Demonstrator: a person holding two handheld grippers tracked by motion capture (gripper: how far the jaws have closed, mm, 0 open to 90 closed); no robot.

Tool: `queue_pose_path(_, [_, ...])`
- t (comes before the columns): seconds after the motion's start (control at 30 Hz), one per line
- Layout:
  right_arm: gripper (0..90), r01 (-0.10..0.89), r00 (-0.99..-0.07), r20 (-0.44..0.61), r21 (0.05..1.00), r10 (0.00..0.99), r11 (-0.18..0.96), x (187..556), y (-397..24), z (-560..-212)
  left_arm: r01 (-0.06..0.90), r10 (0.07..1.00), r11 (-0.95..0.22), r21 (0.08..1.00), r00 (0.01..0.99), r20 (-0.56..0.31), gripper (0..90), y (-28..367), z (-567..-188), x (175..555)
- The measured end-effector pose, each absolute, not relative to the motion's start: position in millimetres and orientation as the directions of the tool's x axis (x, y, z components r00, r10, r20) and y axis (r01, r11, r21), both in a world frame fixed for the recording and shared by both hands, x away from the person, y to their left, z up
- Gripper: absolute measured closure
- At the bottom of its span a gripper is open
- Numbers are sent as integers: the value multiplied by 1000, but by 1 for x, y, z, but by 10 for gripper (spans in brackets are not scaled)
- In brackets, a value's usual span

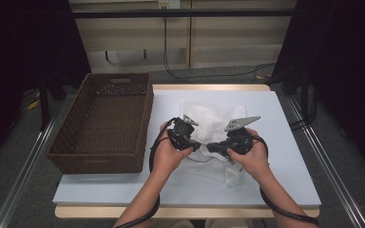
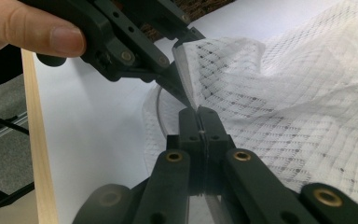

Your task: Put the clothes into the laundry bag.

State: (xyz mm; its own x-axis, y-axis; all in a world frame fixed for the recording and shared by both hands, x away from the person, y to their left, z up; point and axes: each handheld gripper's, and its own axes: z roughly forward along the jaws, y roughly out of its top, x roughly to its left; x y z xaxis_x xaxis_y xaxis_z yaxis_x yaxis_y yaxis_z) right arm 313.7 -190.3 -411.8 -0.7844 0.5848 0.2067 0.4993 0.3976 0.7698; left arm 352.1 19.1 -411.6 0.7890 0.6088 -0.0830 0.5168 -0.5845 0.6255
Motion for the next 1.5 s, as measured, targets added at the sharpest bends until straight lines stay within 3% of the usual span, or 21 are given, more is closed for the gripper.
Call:
queue_pose_path(0.23, [899,505,-781,213,769,587,392,314,-188,-414,568,627,-562,602,767,-139,863,21,-409,352])
queue_pose_path(0.37, [883,512,-778,230,771,585,378,314,-190,-415,590,629,-551,590,758,-171,882,23,-407,352])
queue_pose_path(0.43, [805,524,-767,242,770,595,363,313,-192,-414,610,637,-538,581,746,-193,884,24,-405,352])
queue_pose_path(0.6, [726,526,-761,249,777,599,346,308,-199,-410,647,651,-519,558,722,-232,884,27,-402,352])
queue_pose_path(0.77, [748,520,-760,237,781,605,347,299,-204,-404,665,664,-509,546,707,-243,884,29,-400,352])
queue_pose_path(0.87, [861,508,-769,223,782,599,361,294,-204,-403,673,664,-499,546,702,-258,885,29,-398,351])
queue_pose_path(0.97, [900,512,-776,227,772,588,378,290,-202,-406,677,661,-502,538,702,-266,886,29,-395,349])
queue_pose_path(1.17, [900,526,-785,234,741,574,417,290,-192,-422,685,652,-499,531,700,-291,886,29,-397,349])
queue_pose_path(1.5, [900,570,-733,182,691,655,446,306,-185,-457,684,636,-511,520,708,-307,885,25,-401,347])
